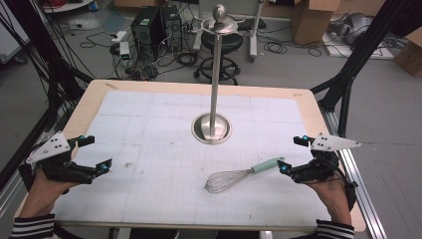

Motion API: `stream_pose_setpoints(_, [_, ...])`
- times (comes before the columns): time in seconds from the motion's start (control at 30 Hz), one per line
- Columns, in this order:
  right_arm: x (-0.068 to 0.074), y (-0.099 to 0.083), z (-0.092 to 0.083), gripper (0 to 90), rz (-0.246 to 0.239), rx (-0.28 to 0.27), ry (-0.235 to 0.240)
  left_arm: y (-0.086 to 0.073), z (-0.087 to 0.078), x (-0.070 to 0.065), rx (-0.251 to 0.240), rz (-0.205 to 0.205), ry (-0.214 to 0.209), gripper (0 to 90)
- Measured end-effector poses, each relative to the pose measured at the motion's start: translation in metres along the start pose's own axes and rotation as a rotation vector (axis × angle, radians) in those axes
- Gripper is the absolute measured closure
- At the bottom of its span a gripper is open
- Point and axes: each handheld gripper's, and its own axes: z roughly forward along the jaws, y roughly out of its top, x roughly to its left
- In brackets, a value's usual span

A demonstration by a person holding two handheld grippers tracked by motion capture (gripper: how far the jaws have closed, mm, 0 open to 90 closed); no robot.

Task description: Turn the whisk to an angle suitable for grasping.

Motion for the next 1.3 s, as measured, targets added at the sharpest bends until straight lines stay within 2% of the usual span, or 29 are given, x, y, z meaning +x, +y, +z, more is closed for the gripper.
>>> stream_pose_setpoints(0.1, [-0.002, 0.002, 0.000, 0.5, 0.000, 0.012, 0.011, -0.001, 0.000, 0.000, -0.001, -0.004, 0.002, 1.7])
stream_pose_setpoints(0.27, [-0.009, 0.009, 0.003, 0.5, -0.036, 0.071, 0.029, -0.001, -0.001, 0.001, -0.003, -0.002, 0.002, 1.7])
stream_pose_setpoints(0.53, [-0.013, 0.017, 0.010, 0.5, -0.076, 0.156, 0.081, -0.001, -0.001, 0.002, -0.001, -0.004, 0.003, 1.7])
stream_pose_setpoints(0.67, [-0.015, 0.020, 0.012, 0.5, -0.099, 0.180, 0.094, -0.001, -0.001, 0.002, 0.001, -0.005, 0.002, 1.7])
stream_pose_setpoints(0.87, [-0.020, 0.024, 0.020, 0.5, -0.129, 0.251, 0.156, -0.001, 0.000, 0.001, 0.002, -0.005, 0.004, 1.7])
stream_pose_setpoints(1.17, [-0.025, 0.033, 0.031, 0.5, -0.159, 0.300, 0.206, -0.002, 0.001, 0.002, 0.005, -0.007, 0.001, 1.7])
stream_pose_setpoints(1.3, [-0.023, 0.035, 0.041, 0.6, -0.222, 0.362, 0.259, -0.002, 0.001, 0.002, 0.006, -0.004, 0.002, 1.7])
